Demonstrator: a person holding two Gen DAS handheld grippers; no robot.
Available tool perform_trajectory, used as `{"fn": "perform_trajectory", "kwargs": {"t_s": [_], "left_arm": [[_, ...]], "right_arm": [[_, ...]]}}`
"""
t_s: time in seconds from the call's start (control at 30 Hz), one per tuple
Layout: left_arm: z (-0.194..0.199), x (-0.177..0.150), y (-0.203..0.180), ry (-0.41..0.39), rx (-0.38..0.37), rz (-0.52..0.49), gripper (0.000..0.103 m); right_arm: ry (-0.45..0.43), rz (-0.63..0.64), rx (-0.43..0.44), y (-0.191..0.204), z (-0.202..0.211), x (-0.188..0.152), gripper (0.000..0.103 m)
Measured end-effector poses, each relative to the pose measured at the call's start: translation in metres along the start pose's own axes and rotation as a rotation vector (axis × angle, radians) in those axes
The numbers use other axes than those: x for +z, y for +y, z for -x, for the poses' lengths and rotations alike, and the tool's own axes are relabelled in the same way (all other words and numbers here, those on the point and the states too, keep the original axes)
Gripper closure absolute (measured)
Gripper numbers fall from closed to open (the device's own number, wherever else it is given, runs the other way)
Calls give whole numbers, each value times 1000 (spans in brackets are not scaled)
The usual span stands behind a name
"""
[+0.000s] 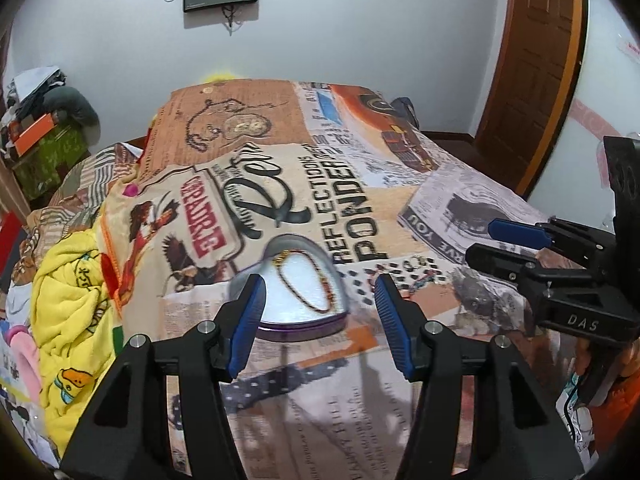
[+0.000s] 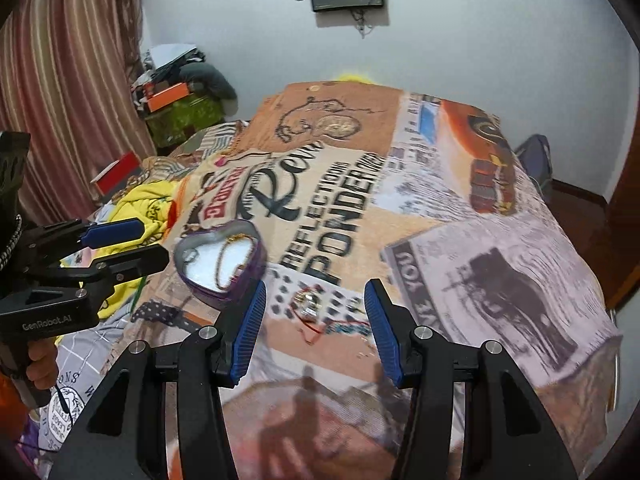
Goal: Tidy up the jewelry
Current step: 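Move both tools back to the remaining jewelry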
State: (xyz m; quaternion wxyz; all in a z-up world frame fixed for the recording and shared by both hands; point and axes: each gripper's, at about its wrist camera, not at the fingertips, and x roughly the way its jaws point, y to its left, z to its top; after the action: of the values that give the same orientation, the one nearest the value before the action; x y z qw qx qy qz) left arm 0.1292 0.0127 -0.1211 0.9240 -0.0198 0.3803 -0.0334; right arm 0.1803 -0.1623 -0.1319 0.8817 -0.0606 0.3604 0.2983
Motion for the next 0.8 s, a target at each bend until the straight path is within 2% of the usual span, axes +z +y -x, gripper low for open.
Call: {"fn": "perform_trajectory", "kwargs": {"t_s": [0.17, 0.37, 0.63, 0.73, 0.8], "left_arm": [[-15, -2, -17, 36, -33, -2, 47], [-45, -16, -44, 128, -107, -27, 47], [-85, -32, -61, 213, -143, -40, 48], [-95, -30, -59, 220, -143, -15, 55], [-101, -27, -56, 224, -149, 8, 67]], "right_arm": [[13, -34, -39, -23, 8, -11, 56], [64, -67, -74, -50, 2, -26, 55], [149, -98, -52, -66, -19, -46, 55], [164, -104, -32, -68, -28, -48, 55], [171, -104, -24, -67, -32, -48, 56]]}}
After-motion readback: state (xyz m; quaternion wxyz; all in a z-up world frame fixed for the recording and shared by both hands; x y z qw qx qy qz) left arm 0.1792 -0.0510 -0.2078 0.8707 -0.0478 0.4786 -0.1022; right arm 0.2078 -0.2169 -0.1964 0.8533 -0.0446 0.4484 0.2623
